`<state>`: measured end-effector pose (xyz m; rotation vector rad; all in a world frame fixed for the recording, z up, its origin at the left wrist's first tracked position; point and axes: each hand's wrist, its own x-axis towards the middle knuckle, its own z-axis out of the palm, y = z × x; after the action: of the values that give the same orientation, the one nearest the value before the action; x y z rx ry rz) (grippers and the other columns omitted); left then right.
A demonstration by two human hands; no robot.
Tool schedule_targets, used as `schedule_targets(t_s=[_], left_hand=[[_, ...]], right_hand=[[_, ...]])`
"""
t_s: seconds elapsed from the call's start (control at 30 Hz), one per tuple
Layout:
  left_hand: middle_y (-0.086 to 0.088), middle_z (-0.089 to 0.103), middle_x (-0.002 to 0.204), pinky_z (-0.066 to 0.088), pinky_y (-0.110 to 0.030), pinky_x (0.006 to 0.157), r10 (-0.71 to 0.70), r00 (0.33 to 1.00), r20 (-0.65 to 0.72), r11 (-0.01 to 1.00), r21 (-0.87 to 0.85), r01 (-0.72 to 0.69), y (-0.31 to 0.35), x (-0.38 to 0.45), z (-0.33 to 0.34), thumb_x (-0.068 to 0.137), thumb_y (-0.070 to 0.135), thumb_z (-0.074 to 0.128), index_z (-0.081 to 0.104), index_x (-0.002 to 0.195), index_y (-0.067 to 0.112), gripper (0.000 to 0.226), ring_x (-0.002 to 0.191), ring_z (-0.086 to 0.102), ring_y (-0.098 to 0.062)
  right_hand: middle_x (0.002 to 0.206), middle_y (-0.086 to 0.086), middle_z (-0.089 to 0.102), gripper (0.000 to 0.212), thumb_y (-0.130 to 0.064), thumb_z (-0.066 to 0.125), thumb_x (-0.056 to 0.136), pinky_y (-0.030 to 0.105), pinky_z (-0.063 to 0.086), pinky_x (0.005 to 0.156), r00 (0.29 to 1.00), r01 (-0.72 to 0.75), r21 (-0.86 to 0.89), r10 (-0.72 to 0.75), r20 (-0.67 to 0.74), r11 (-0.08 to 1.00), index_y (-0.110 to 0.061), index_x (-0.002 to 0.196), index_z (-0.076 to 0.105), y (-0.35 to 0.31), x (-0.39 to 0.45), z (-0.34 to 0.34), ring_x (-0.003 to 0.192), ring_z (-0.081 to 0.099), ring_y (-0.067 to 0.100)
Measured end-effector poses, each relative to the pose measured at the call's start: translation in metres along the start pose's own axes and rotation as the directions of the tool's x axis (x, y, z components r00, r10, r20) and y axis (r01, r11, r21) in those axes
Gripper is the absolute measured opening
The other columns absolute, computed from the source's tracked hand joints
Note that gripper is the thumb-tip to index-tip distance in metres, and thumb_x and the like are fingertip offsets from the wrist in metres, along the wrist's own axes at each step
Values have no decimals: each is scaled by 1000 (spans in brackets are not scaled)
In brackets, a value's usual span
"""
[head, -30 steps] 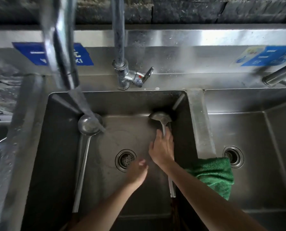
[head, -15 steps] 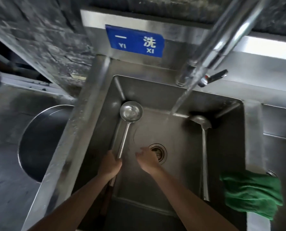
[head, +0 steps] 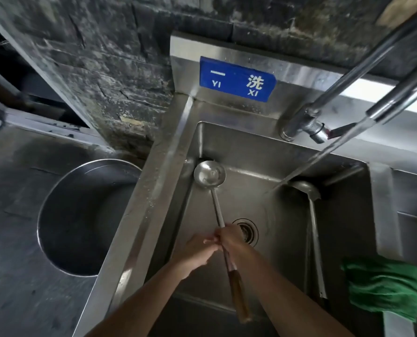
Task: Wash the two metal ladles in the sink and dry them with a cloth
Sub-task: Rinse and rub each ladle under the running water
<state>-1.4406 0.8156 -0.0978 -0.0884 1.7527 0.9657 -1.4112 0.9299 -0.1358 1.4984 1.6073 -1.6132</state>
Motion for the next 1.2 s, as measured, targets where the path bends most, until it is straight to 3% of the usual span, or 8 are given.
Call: schedule_targets(t_s=[0.17,0.33,0.47,0.63,0.83,0.97,1.07,1.2], left_hand=[[3,69,113,57,-32,85,0,988,152,997,73,-11,16,-10,-2,98,29,56,70,104,22,16,104,66,-13],[0,65,117,58,-38,92,16,992,124,996,89,-28,42,-11,15,101,23,49,64,111,20,18,108,64,-14],[3,61,103,57,-41,91,29,989,144,997,-77,-18,78,-20,41,100,16,49,62,98,18,14,110,60,-17],[-10,60,123,54,-41,88,30,989,146,935,-353,24,112,-11,64,96,12,55,60,110,12,14,113,59,-21],[-13,62,97,53,-46,97,58,986,156,843,-537,35,154,-10,65,95,1,51,58,113,1,19,97,63,-28],[-13,59,92,56,-45,86,67,991,118,810,-586,15,165,-10,67,97,-3,50,59,110,2,17,87,62,-25],[-11,61,90,53,-48,94,97,992,84,792,-610,-26,171,-8,69,98,-6,46,61,104,6,20,86,62,-23],[-11,67,99,57,-44,83,136,990,-26,765,-632,-122,181,-4,62,98,-6,48,65,106,11,25,93,67,-23]], right_hand=[[51,3,58,20,-13,64,87,24,37,42,986,53,-109,-69,-150,993,-9,67,70,17,-30,-41,44,51,18],[50,1,60,24,-30,64,84,29,43,47,949,167,-142,-198,-246,976,-12,70,71,30,-73,-83,44,54,15],[61,3,65,25,-39,59,84,32,46,53,875,199,-314,-312,-369,928,-19,70,63,37,-101,-108,62,64,23],[81,-6,75,21,-40,65,85,38,60,65,809,193,-395,-374,-454,898,-34,105,71,37,-123,-129,78,71,21],[104,-12,77,45,-36,68,88,31,60,77,775,215,-414,-413,-478,884,-50,130,61,38,-129,-147,94,73,15],[104,-14,77,43,-34,71,87,31,59,77,767,256,-399,-436,-471,881,-49,128,63,35,-120,-153,95,73,14],[99,-15,76,37,-27,71,86,30,58,73,777,302,-358,-446,-444,884,-43,119,67,25,-110,-155,90,72,12],[91,-17,76,27,-32,76,81,34,58,77,790,393,-287,-481,-381,873,-38,107,72,8,-92,-156,89,71,11]])
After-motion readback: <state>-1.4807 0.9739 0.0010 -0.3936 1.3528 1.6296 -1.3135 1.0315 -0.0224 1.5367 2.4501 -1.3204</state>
